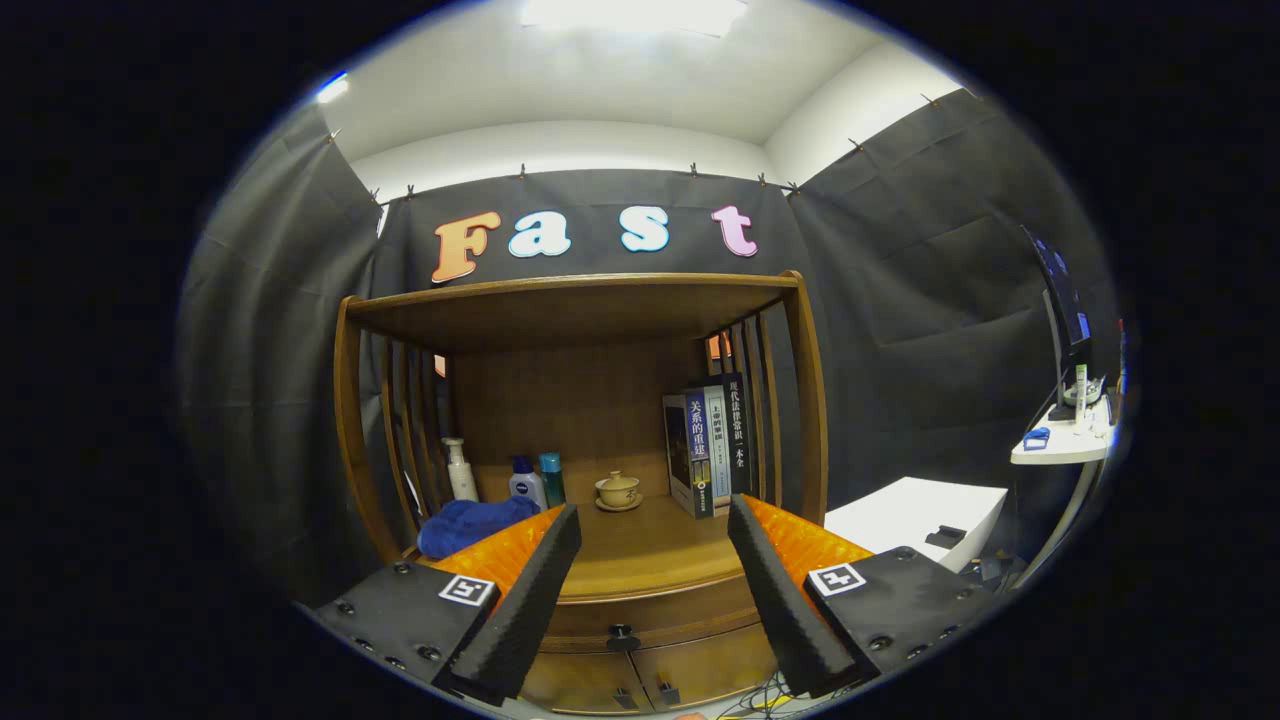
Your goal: Pull open the drawer, take out the items inside it, and place them on the countertop above the cabinet.
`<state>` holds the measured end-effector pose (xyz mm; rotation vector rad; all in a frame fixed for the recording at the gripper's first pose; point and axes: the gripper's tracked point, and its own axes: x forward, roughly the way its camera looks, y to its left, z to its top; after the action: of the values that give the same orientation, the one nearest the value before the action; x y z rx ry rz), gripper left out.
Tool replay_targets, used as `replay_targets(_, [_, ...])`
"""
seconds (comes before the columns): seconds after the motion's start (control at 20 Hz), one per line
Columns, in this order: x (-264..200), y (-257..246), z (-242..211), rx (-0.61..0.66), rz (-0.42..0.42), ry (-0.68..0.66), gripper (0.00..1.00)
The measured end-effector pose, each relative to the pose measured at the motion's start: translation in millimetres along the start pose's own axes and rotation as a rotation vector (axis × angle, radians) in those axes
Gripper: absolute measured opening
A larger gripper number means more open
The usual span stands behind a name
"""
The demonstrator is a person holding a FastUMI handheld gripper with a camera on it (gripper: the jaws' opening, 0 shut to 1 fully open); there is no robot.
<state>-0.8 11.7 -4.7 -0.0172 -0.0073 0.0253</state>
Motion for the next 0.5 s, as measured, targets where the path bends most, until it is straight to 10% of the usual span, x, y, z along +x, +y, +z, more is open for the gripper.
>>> replay_targets(0.5, [-1.0, 1.2, -4.6, 0.003, -0.001, -0.009, 0.98])
